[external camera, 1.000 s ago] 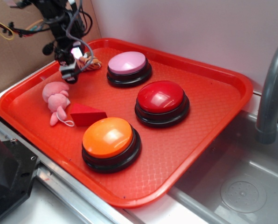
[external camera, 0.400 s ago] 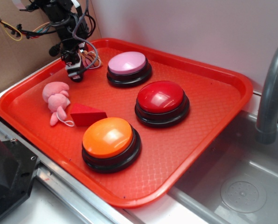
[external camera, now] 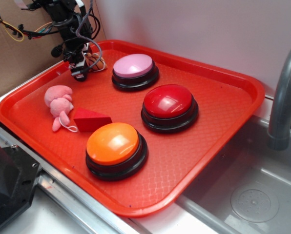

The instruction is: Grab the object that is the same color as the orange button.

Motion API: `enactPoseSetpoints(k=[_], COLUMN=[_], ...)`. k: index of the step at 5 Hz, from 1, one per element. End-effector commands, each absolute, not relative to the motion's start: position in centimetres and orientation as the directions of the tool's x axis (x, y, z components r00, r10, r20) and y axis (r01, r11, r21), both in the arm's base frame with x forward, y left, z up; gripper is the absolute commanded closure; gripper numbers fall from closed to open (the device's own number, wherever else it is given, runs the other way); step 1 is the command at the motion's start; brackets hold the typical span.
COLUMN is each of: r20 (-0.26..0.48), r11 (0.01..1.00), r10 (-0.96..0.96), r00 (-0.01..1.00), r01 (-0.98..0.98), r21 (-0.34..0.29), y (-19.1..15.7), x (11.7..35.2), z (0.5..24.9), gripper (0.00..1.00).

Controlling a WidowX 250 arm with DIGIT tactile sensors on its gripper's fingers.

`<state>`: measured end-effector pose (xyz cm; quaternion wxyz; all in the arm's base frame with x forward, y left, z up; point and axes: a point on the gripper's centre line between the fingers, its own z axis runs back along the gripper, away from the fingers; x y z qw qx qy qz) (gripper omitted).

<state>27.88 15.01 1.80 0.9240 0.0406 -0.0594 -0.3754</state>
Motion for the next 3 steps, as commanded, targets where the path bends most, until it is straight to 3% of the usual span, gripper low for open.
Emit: enactPoseSetpoints(k=[1,2,3], r20=[0.081,0.057,0.064], r11=[0.797,0.869,0.936], r10=[-0.601,-0.489,-0.351], r00=[0.795,0.87,0.934], r01=[0.588,0.481,0.351], r21=[0.14,0.116,0.012], y=[12.7,10.5,7.3], x=[27.3,26.8,26.3], z=[7.9,11.3,13.8], gripper=[1.0,1.0,1.0])
